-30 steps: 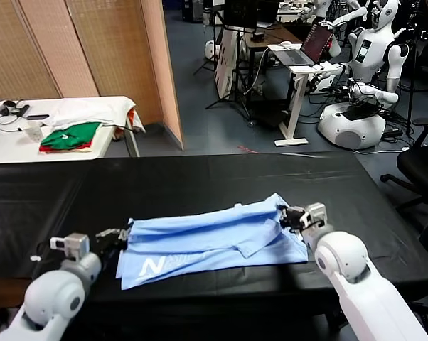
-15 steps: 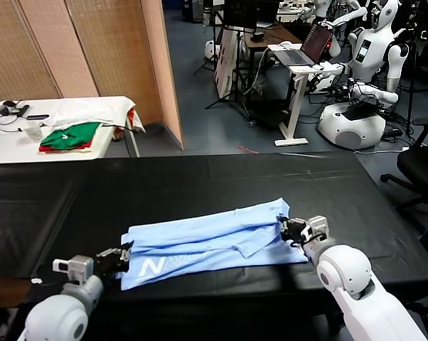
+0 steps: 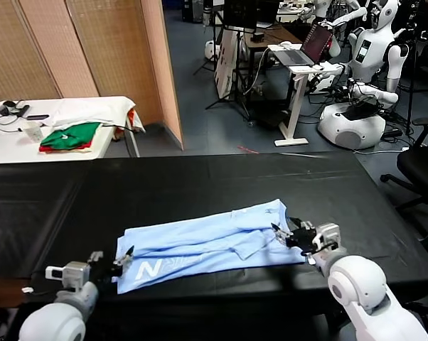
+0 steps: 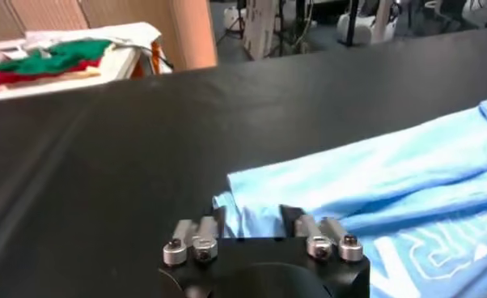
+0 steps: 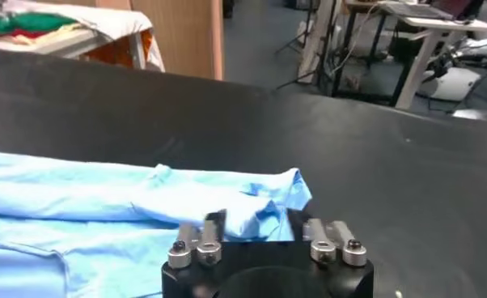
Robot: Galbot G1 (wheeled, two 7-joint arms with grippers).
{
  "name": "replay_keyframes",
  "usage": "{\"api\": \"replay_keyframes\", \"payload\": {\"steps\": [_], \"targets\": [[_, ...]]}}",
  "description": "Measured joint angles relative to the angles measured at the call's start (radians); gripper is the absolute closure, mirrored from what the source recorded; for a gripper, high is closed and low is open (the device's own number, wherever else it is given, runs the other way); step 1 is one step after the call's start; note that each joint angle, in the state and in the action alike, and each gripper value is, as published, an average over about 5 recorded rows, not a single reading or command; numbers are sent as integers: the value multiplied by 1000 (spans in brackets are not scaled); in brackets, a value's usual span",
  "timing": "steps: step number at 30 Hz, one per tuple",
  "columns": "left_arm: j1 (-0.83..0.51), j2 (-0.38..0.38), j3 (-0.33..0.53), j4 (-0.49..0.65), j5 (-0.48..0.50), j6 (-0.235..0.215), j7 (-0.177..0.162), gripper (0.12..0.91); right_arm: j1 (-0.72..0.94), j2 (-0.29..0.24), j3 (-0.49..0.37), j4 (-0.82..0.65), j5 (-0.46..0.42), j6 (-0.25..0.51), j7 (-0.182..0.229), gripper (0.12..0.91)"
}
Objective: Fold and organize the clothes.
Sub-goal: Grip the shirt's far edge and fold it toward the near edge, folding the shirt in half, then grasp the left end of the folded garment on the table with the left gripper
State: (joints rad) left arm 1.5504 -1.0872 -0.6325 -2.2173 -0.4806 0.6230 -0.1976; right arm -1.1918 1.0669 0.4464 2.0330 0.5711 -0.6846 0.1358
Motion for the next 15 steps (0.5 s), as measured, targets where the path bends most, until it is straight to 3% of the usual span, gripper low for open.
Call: {"api": "replay_keyframes", "payload": {"steps": [5, 15], "targets": [[-60, -23, 8, 23, -67, -24, -31, 124, 72, 43, -35, -92, -30, 49, 8, 118], [-151, -42, 20, 168, -177, -19, 4, 123, 206, 93, -116, -265, -47, 64, 18, 118]]}}
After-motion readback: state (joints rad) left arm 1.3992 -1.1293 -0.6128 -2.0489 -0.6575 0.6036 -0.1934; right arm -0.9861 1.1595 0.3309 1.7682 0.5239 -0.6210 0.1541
